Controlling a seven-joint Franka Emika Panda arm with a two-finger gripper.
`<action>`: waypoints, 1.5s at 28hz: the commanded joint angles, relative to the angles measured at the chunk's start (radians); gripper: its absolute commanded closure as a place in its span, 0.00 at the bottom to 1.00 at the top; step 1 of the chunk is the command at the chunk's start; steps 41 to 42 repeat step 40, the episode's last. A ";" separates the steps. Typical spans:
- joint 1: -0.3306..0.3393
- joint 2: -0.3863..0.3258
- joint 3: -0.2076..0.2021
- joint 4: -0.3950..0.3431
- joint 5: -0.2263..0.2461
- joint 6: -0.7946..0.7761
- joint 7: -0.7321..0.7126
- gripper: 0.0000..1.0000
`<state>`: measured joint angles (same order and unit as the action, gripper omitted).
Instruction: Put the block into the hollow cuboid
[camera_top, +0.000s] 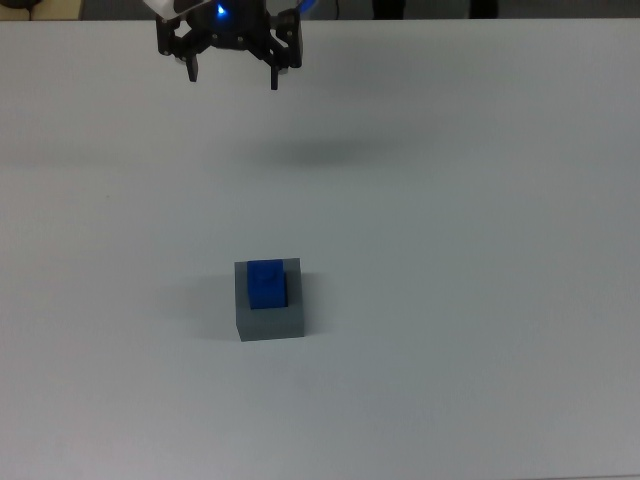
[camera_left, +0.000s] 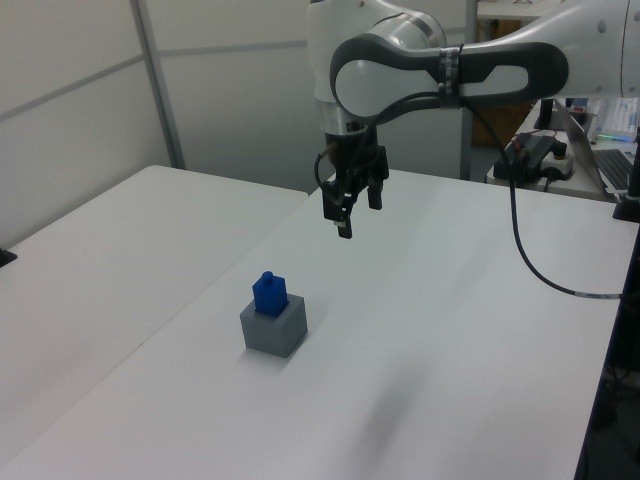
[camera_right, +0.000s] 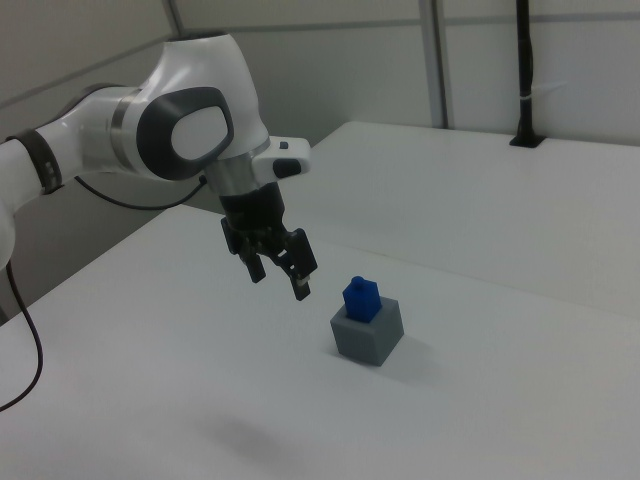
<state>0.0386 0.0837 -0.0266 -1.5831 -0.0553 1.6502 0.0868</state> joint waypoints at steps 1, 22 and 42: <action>-0.008 -0.025 -0.004 -0.028 -0.001 0.025 0.010 0.00; 0.003 -0.012 0.010 -0.023 0.046 0.103 0.005 0.00; 0.007 -0.002 0.010 0.014 0.043 0.102 0.014 0.00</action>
